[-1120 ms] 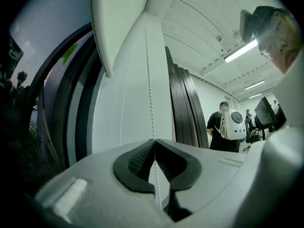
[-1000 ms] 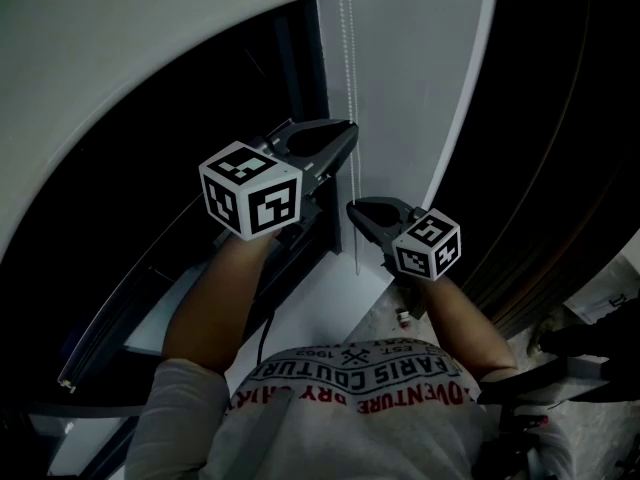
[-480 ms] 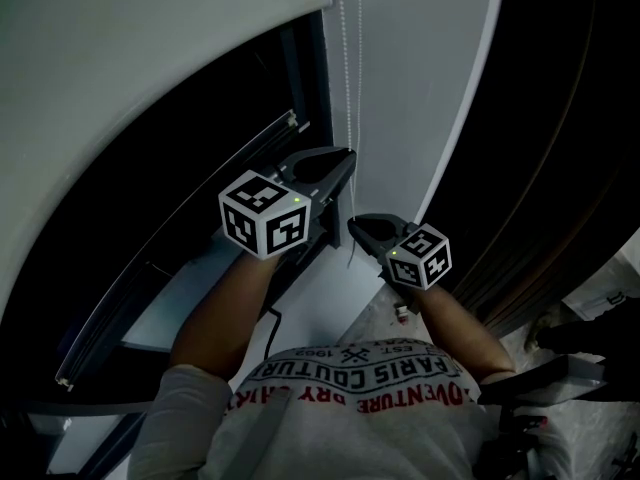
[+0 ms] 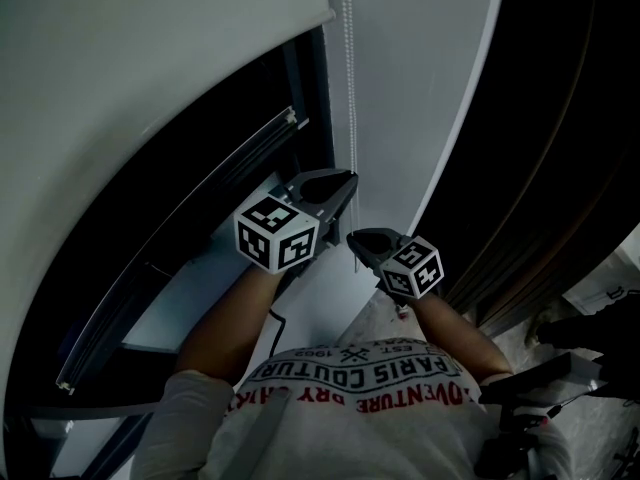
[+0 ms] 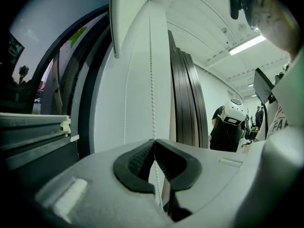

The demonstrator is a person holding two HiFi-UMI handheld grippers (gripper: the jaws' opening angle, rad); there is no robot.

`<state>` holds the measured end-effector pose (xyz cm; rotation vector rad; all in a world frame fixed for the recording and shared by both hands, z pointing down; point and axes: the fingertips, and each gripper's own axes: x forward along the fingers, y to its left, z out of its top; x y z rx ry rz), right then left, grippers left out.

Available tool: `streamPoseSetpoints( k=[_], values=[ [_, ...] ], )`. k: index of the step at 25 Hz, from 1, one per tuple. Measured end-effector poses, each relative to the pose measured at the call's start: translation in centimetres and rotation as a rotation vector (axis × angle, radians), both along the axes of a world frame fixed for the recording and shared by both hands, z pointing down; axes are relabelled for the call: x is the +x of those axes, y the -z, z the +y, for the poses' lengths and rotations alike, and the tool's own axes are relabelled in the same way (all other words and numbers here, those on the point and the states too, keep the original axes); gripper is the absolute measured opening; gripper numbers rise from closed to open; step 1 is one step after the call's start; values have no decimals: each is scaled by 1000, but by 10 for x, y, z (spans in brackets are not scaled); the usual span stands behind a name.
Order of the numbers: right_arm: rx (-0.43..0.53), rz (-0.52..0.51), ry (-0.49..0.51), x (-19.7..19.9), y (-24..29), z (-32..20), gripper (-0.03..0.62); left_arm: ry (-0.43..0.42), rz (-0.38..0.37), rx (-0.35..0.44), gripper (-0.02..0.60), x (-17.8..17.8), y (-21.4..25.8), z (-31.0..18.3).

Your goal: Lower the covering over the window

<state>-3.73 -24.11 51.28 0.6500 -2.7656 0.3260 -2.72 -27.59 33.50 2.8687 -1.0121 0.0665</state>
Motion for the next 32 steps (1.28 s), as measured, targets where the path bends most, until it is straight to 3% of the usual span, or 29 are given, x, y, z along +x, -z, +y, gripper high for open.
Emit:
streamPoseSetpoints(
  k=[17,23,31,32],
  values=[
    [-136,132,10,5,-100,23,6,19,-23,-121,11,1,-101,10],
    [-202,132,-3,11,-119,32,8,13,-3,-144,12,0,-123,17],
    [-161,192,57,11,-114,38,15,5,-3,-135,9,6,-124,23],
    [-154,201,67,11,-110,38,50,6,-3,-135,9,5,-124,23]
  ],
)
